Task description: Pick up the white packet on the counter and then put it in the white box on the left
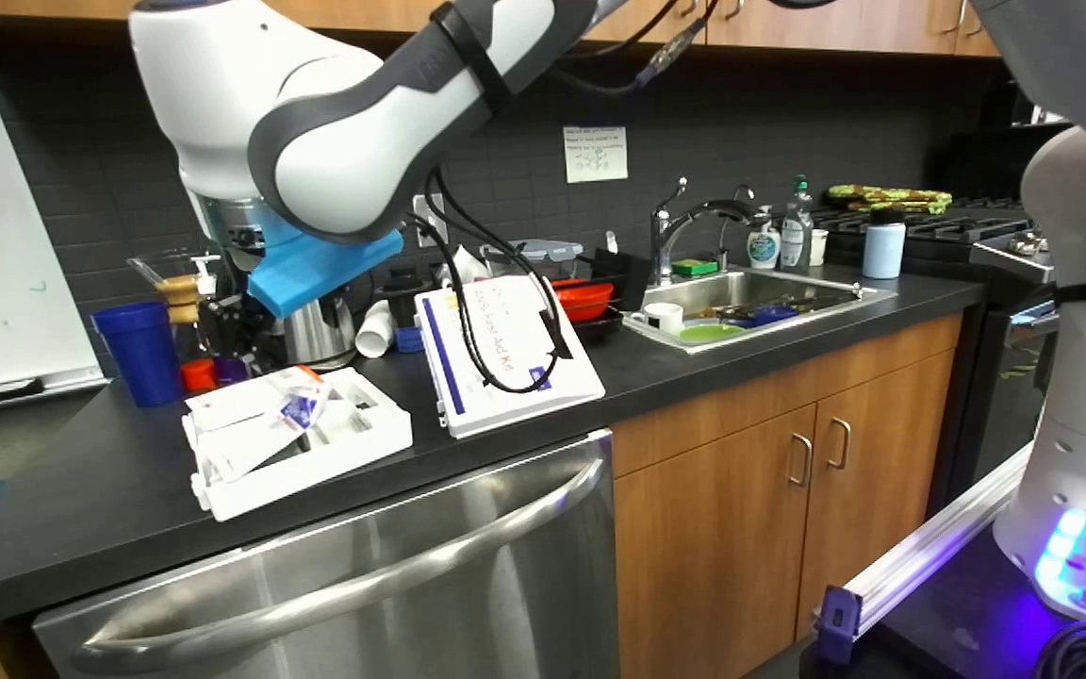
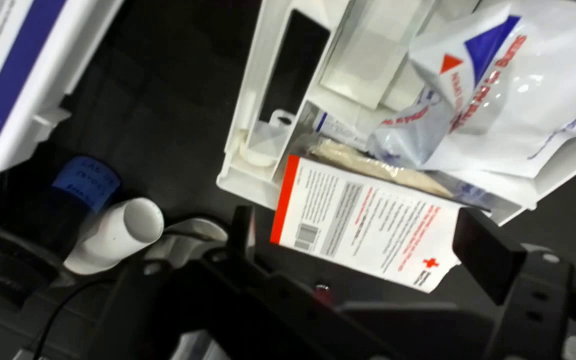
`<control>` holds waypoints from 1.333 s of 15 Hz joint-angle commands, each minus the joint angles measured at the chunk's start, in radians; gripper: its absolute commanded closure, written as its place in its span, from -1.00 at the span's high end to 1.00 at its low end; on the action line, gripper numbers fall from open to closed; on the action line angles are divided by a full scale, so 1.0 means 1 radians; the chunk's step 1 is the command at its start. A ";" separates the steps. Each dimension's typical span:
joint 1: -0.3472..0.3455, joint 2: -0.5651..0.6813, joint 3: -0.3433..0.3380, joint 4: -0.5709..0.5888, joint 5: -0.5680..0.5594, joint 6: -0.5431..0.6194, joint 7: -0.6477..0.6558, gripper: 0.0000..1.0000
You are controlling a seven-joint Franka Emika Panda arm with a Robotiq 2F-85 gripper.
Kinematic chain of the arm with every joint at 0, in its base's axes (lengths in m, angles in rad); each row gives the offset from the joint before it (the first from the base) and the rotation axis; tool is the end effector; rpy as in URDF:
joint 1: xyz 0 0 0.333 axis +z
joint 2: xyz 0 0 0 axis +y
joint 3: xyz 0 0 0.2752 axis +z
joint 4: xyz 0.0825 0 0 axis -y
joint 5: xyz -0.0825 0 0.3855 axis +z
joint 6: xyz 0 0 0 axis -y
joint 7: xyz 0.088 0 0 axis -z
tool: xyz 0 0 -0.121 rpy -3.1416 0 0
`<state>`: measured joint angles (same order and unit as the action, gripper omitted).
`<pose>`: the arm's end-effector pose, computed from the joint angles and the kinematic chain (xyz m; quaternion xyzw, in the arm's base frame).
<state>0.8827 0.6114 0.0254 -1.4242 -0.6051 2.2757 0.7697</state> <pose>0.4637 0.5566 0.3207 0.9364 0.2267 0.2568 0.0760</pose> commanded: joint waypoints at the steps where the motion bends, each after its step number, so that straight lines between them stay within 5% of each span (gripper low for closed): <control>1: 0.007 -0.081 -0.032 -0.049 -0.064 -0.006 0.022 1.00; 9: -0.128 -0.379 0.031 -0.402 -0.043 0.002 -0.262 1.00; 14: -0.304 -0.587 0.084 -0.668 -0.027 0.076 -0.405 1.00; 20: -0.524 -0.853 0.128 -0.972 0.123 0.212 -0.772 1.00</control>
<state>0.4431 -0.0804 0.1321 -2.2313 -0.5585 2.4319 0.1791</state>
